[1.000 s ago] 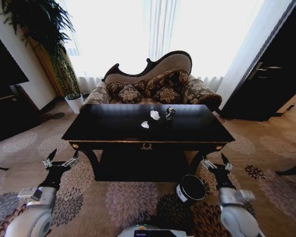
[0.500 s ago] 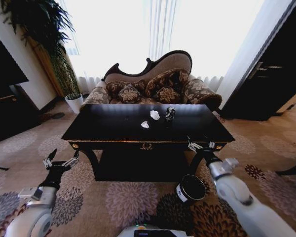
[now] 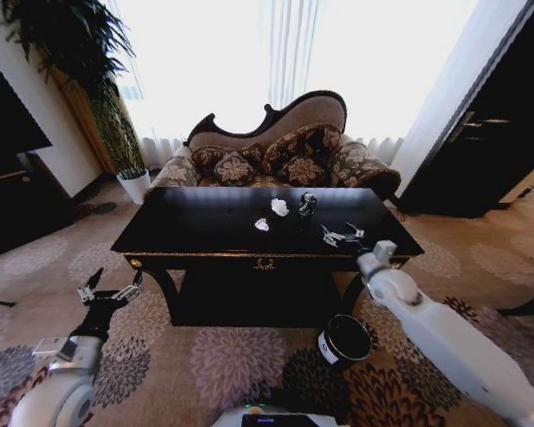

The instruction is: Move to the front of the table and place the trash on the table into the trash bin.

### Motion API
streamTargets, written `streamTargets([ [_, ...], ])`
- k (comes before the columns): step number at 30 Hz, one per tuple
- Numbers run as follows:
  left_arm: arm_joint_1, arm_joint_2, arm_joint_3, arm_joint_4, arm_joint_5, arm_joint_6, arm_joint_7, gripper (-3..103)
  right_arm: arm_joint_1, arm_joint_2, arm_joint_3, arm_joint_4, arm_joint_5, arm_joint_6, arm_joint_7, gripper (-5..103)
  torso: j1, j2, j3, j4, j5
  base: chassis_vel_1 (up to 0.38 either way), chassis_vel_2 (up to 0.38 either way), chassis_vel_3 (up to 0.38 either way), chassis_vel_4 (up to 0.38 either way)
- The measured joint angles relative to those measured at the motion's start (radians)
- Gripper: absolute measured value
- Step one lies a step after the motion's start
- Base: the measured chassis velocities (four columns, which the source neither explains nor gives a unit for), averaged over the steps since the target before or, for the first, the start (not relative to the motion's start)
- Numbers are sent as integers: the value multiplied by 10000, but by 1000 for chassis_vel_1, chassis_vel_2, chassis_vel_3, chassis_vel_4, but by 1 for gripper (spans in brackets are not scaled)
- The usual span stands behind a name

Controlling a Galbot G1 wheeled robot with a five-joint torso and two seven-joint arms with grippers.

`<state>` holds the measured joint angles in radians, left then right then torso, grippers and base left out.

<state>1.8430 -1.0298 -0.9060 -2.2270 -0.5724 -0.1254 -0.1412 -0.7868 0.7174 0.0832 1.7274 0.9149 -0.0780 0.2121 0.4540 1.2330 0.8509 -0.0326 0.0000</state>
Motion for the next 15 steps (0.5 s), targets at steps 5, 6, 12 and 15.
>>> streamTargets([
  [5,0,0,1,3,-1,0,0,100,1499,470,-920,-1302,-312,125,-153,100,1,0,1,3,-3,0,0,0,0],
  [6,0,0,0,3,-2,0,0,100,1729,557,-1097,-1538,-358,153,-198,100,1,0,0,3,-5,0,0,0,0],
  [12,-1,0,1,3,-2,0,1,100,2359,922,-1723,-2226,-630,249,-312,100,-1,1,0,-1,-2,0,0,0,0],
  [15,-1,0,1,3,-2,0,1,100,2765,1233,-2098,-2679,-828,325,-319,100,-1,1,0,2,-2,0,0,0,0],
])
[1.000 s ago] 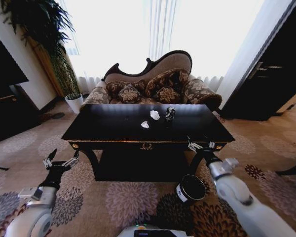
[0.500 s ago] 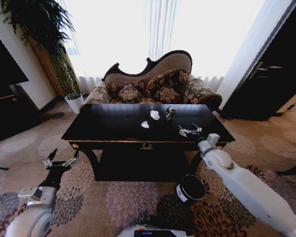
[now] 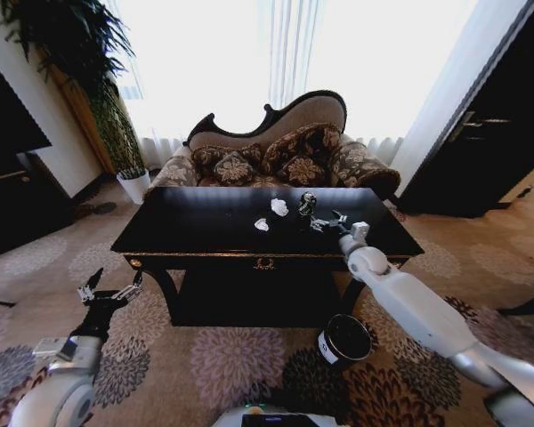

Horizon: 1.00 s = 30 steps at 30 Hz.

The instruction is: Move to the front of the table and place the trash on the table into the trash bin.

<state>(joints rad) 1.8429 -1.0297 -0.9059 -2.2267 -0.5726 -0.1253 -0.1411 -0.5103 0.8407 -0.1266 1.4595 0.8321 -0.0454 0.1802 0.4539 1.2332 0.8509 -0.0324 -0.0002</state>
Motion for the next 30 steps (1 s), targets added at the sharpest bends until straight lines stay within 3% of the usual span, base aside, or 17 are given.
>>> streamTargets([
  [11,1,0,0,0,0,-1,0,100,1280,767,-780,-1235,-475,226,-160,103,1,0,0,0,-2,0,0,0,0],
  [17,1,0,0,0,-1,-1,0,100,1531,970,-866,-1674,-489,439,-175,84,0,0,0,0,0,0,0,0,0],
  [19,1,0,0,0,0,-2,0,100,1525,988,-864,-1720,-492,479,-174,73,0,0,0,-3,-1,0,0,0,0],
  [20,0,0,0,0,0,-1,0,100,1525,1005,-858,-1753,-494,493,-174,73,0,0,0,-3,-1,0,0,0,0],
  [21,0,0,0,0,0,-2,0,100,1516,1045,-842,-1796,-510,522,-174,62,0,0,0,0,0,0,0,0,0],
  [23,0,0,0,0,0,-1,0,100,1497,1052,-831,-1797,-521,539,-174,62,1,0,0,1,0,0,0,0,0],
  [26,0,1,0,0,0,-1,0,100,1381,1053,-817,-1735,-566,560,-154,46,1,0,0,-2,0,0,0,0,0],
  [29,1,0,0,0,-1,-1,0,100,1320,1036,-840,-1688,-576,560,-98,41,0,0,0,0,0,0,0,0,0],
  [30,0,0,0,0,-1,-2,0,100,1269,1012,-856,-1645,-576,560,-69,30,0,0,0,0,0,0,0,0,0],
])
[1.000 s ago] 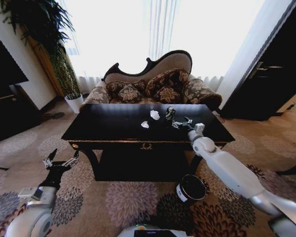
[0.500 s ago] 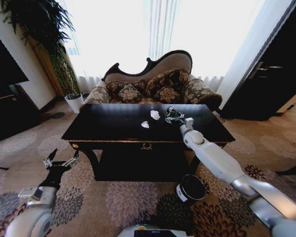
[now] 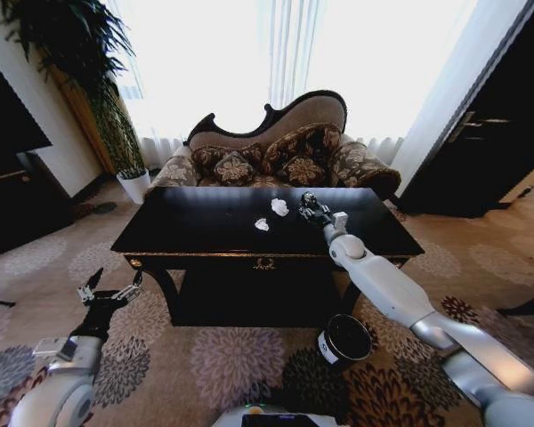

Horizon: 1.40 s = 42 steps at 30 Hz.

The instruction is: Move to the front of the table and place the trash on the table into the trash bin.

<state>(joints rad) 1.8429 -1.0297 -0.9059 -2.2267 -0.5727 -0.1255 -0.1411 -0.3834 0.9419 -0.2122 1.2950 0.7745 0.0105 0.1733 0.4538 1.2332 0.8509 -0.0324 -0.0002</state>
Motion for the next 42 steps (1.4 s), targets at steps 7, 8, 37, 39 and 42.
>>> streamTargets([
  [7,0,0,0,0,0,0,0,100,-152,-82,-4,182,58,-2,173,8,0,0,0,-1,0,0,0,0,0],
  [8,0,0,0,1,0,0,0,100,-158,-87,-3,216,85,-2,203,3,0,0,0,-2,0,0,0,0,0],
  [37,0,1,0,0,0,-1,0,100,-6847,-1645,6257,5641,478,299,422,0,-1,1,-2,0,-6,0,0,0,0],
  [39,0,1,0,1,0,-1,0,100,-7199,-1516,6545,5802,459,328,419,0,-1,1,-3,0,-3,0,0,0,0],
  [42,0,1,0,1,0,-2,0,100,-8592,-802,7586,6291,237,593,200,0,-1,1,-2,-1,2,0,0,0,0],
])
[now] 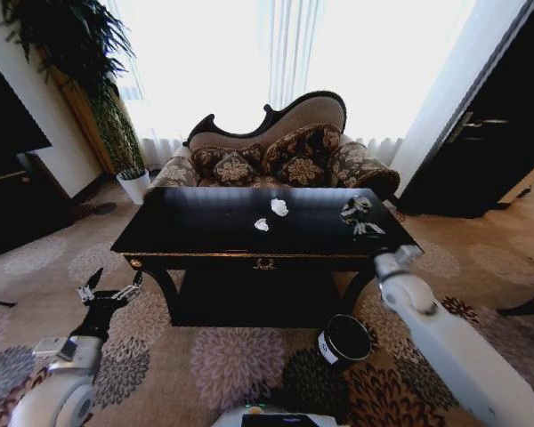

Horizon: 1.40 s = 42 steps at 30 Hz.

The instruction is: Move to the front of the table and place the trash on the table into the trash bin.

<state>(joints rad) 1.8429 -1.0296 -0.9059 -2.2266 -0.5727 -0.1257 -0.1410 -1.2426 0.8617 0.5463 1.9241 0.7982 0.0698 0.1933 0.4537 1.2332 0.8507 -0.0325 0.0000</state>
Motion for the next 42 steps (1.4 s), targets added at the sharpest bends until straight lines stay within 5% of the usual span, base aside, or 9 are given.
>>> streamTargets([
  [6,0,0,0,0,0,0,0,100,-1560,871,1273,-89,-1417,1283,-641,0,0,1,0,0,-2,0,0,0,0],
  [12,0,1,0,0,0,0,0,100,-2436,1948,1919,-438,-1748,2243,-1157,0,0,1,1,0,-4,0,0,0,0],
  [21,0,0,0,0,0,0,0,100,-3018,3241,1683,-2262,-2449,3951,-1696,0,1,0,1,-1,-3,0,0,0,0],
  [42,0,1,0,0,0,1,0,100,-1356,3499,-184,-8699,-3131,5324,-1938,0,2,-1,3,0,-1,0,0,0,0],
])
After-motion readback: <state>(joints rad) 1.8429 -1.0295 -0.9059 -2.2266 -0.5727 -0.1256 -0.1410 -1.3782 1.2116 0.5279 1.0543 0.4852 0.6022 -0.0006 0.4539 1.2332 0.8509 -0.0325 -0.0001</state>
